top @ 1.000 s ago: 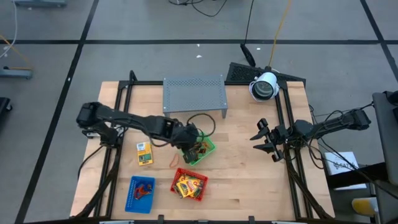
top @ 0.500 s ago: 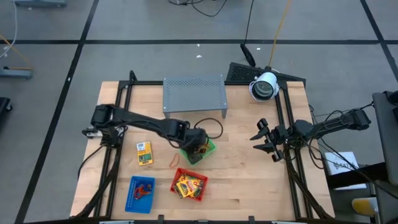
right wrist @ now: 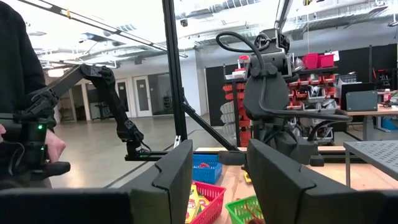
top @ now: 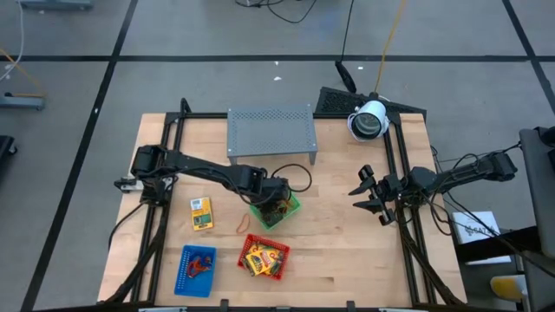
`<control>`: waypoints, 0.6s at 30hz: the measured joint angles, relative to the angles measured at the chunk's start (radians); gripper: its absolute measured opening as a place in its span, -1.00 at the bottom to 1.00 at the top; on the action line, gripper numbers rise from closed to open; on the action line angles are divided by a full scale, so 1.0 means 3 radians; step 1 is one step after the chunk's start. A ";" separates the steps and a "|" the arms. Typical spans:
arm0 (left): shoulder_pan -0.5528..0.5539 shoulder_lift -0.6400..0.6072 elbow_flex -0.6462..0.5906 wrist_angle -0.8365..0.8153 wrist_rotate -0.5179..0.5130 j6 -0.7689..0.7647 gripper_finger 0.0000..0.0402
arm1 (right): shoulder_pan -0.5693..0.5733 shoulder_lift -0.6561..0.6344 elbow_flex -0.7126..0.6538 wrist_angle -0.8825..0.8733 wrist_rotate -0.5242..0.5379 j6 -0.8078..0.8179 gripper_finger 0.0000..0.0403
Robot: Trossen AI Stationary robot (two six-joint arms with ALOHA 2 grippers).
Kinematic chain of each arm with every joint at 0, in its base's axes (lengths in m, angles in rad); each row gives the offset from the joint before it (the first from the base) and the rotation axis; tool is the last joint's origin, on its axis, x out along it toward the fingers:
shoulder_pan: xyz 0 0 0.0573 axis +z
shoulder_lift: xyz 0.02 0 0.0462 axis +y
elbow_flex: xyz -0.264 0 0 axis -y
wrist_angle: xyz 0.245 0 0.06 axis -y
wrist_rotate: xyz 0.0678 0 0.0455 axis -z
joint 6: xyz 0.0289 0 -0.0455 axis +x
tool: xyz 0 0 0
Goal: Pick & Place Office Desk Supplies
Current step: Put the red rubber band into the green basket
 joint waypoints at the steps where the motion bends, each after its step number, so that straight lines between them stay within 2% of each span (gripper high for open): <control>1: 0.0001 0.0000 0.0000 -0.0004 -0.0001 -0.0001 -0.48 | 0.0001 0.0001 0.0000 -0.0001 0.0000 0.0000 -0.30; 5: 0.0003 0.0000 -0.0001 0.0005 -0.0011 0.0003 -0.23 | 0.0000 0.0000 0.0000 -0.0001 0.0000 0.0000 -0.30; 9: -0.0001 0.0000 -0.0001 0.0057 -0.0013 0.0080 -0.07 | 0.0001 0.0000 0.0000 0.0000 0.0000 0.0000 -0.30; 13: -0.0020 -0.0027 -0.0003 0.0176 0.0013 0.0093 0.01 | 0.0001 0.0000 0.0001 0.0000 0.0000 0.0000 -0.30; 18: -0.0047 -0.0081 -0.0001 0.0243 -0.0012 0.0104 0.00 | 0.0000 0.0000 0.0000 0.0002 0.0000 0.0000 -0.30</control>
